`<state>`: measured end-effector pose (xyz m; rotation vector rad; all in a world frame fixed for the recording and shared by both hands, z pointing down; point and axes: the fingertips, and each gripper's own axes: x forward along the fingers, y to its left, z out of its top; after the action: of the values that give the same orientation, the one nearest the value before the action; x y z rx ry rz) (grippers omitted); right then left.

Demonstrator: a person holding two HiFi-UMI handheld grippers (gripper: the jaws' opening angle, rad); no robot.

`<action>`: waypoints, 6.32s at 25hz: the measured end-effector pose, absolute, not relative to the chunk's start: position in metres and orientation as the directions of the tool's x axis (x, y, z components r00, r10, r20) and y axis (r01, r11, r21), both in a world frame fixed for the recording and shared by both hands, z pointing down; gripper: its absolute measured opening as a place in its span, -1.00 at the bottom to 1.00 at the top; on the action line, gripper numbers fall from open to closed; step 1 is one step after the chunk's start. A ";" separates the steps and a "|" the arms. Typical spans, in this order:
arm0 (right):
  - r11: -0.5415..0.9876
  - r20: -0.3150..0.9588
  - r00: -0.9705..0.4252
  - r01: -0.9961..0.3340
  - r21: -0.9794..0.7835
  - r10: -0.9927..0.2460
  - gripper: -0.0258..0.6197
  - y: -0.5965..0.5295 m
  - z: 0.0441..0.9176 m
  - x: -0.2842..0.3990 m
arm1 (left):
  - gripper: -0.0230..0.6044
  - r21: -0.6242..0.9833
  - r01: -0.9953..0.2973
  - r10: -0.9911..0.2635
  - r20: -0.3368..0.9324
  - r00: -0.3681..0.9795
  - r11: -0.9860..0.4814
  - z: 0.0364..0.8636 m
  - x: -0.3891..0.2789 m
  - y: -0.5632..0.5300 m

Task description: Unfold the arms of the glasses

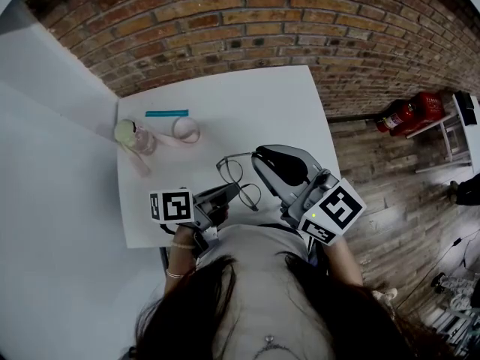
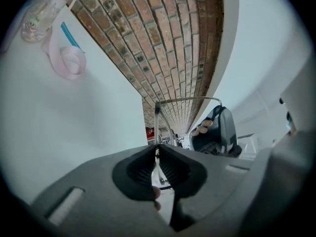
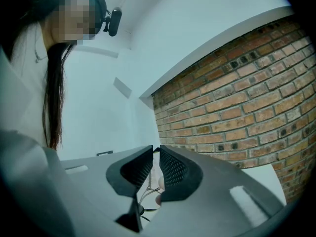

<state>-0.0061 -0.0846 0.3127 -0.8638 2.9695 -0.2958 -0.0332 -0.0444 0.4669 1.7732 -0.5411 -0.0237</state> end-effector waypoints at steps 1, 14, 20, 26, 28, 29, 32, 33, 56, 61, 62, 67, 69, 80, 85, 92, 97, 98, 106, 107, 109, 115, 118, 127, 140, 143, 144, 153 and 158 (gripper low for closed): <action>0.827 0.020 -0.845 -0.528 -0.192 -0.535 -0.77 -0.085 0.313 -0.006 | -0.86 0.921 -0.349 -0.364 0.269 0.892 -0.174 0.467 -0.033 -0.044; 0.829 0.024 -0.849 -0.520 -0.207 -0.527 -0.77 -0.084 0.316 -0.008 | -0.86 0.985 -0.148 -0.394 0.103 0.914 -0.085 0.461 -0.026 -0.045; 0.827 0.006 -0.849 -0.515 -0.224 -0.528 -0.77 -0.085 0.313 -0.006 | -0.86 0.988 -0.141 -0.415 0.100 0.905 -0.070 0.463 -0.029 -0.046; 0.820 0.006 -0.844 -0.524 -0.232 -0.537 -0.77 -0.086 0.314 -0.003 | -0.86 0.993 -0.101 -0.472 0.064 0.879 -0.053 0.455 -0.040 -0.055; 0.822 0.014 -0.846 -0.521 -0.229 -0.532 -0.77 -0.086 0.315 -0.005 | -0.86 0.991 -0.112 -0.481 0.067 0.874 -0.067 0.452 -0.042 -0.057; 0.824 0.018 -0.848 -0.519 -0.227 -0.529 -0.77 -0.085 0.316 -0.006 | -0.86 0.991 -0.117 -0.486 0.067 0.872 -0.072 0.450 -0.043 -0.059; 0.832 0.035 -0.854 -0.513 -0.212 -0.518 -0.77 -0.083 0.319 -0.012 | -0.86 0.989 -0.119 -0.503 0.059 0.862 -0.088 0.439 -0.043 -0.063; 0.834 0.042 -0.856 -0.512 -0.208 -0.515 -0.77 -0.082 0.320 -0.013 | -0.86 0.988 -0.124 -0.509 0.058 0.859 -0.096 0.435 -0.042 -0.064; 0.867 0.101 -0.895 -0.445 -0.223 -0.434 -0.77 -0.073 0.336 -0.041 | -0.86 0.867 -0.391 -0.529 0.185 0.828 -0.308 0.412 -0.042 -0.073; 0.869 0.119 -0.899 -0.438 -0.231 -0.422 -0.77 -0.072 0.341 -0.046 | -0.86 0.847 -0.413 -0.531 0.192 0.825 -0.335 0.411 -0.039 -0.072; 0.869 0.123 -0.899 -0.437 -0.232 -0.419 -0.77 -0.073 0.342 -0.047 | -0.86 0.843 -0.417 -0.531 0.193 0.825 -0.340 0.411 -0.039 -0.071; 0.868 0.138 -0.901 -0.434 -0.242 -0.412 -0.77 -0.074 0.346 -0.048 | -0.86 0.834 -0.417 -0.536 0.181 0.824 -0.360 0.408 -0.036 -0.072; 0.868 0.144 -0.901 -0.433 -0.244 -0.409 -0.77 -0.074 0.347 -0.049 | -0.86 0.829 -0.424 -0.538 0.185 0.822 -0.364 0.408 -0.035 -0.072; 0.862 0.164 -0.899 -0.436 -0.258 -0.406 -0.77 -0.075 0.354 -0.051 | -0.86 0.779 -0.476 -0.555 0.203 0.807 -0.408 0.407 -0.032 -0.070; 0.861 0.180 -0.900 -0.433 -0.268 -0.397 -0.77 -0.074 0.358 -0.052 | -0.86 0.762 -0.489 -0.564 0.199 0.801 -0.426 0.404 -0.031 -0.070; 0.846 0.202 -0.895 -0.444 -0.297 -0.399 -0.77 -0.077 0.362 -0.052 | -0.86 0.736 -0.514 -0.570 0.212 0.794 -0.441 0.404 -0.032 -0.069; 0.843 0.206 -0.890 -0.452 -0.290 -0.406 -0.78 -0.078 0.362 -0.052 | -0.86 0.742 -0.510 -0.570 0.211 0.794 -0.436 0.404 -0.032 -0.071; 0.844 0.206 -0.889 -0.454 -0.285 -0.409 -0.78 -0.078 0.362 -0.052 | -0.86 0.746 -0.506 -0.570 0.209 0.795 -0.433 0.405 -0.032 -0.071; 0.846 0.208 -0.879 -0.472 -0.250 -0.429 -0.78 -0.079 0.364 -0.051 | -0.86 0.782 -0.486 -0.581 0.200 0.789 -0.391 0.413 -0.037 -0.074; 0.846 0.206 -0.879 -0.473 -0.247 -0.431 -0.78 -0.080 0.363 -0.051 | -0.86 0.786 -0.484 -0.584 0.199 0.787 -0.385 0.413 -0.038 -0.074; 0.845 0.202 -0.878 -0.475 -0.245 -0.435 -0.78 -0.080 0.362 -0.051 | -0.86 0.793 -0.481 -0.588 0.198 0.784 -0.374 0.414 -0.040 -0.075; 0.843 0.192 -0.875 -0.481 -0.241 -0.444 -0.78 -0.080 0.359 -0.048 | -0.86 0.818 -0.461 -0.596 0.189 0.781 -0.344 0.417 -0.043 -0.076; 0.844 0.189 -0.873 -0.484 -0.232 -0.449 -0.78 -0.081 0.356 -0.047 | -0.86 0.828 -0.449 -0.598 0.182 0.780 -0.334 0.417 -0.044 -0.076; 0.839 0.163 -0.867 -0.496 -0.223 -0.470 -0.78 -0.081 0.350 -0.045 | -0.86 0.880 -0.381 -0.613 0.139 0.777 -0.283 0.420 -0.051 -0.076; 0.827 0.144 -0.858 -0.514 -0.229 -0.493 -0.79 -0.084 0.344 -0.035 | -0.86 0.906 -0.351 -0.641 0.125 0.758 -0.238 0.422 -0.056 -0.078; 0.824 0.139 -0.856 -0.517 -0.231 -0.498 -0.79 -0.085 0.343 -0.033 | -0.86 0.910 -0.347 -0.649 0.124 0.750 -0.227 0.423 -0.059 -0.078; 0.823 0.138 -0.855 -0.518 -0.232 -0.500 -0.79 -0.085 0.343 -0.033 | -0.85 0.911 -0.345 -0.652 0.123 0.748 -0.224 0.423 -0.060 -0.079; 0.815 0.126 -0.849 -0.527 -0.242 -0.513 -0.80 -0.087 0.340 -0.028 | -0.85 0.927 -0.335 -0.677 0.140 0.723 -0.166 0.427 -0.070 -0.078; 0.811 0.119 -0.848 -0.530 -0.248 -0.517 -0.81 -0.088 0.339 -0.026 | -0.85 0.954 -0.262 -0.688 0.092 0.720 -0.147 0.421 -0.067 -0.079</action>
<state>-0.0255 -0.0883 0.3386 -0.8771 3.0331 -0.4373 -0.0668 -0.0789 0.4209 1.7245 -0.7614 -0.4416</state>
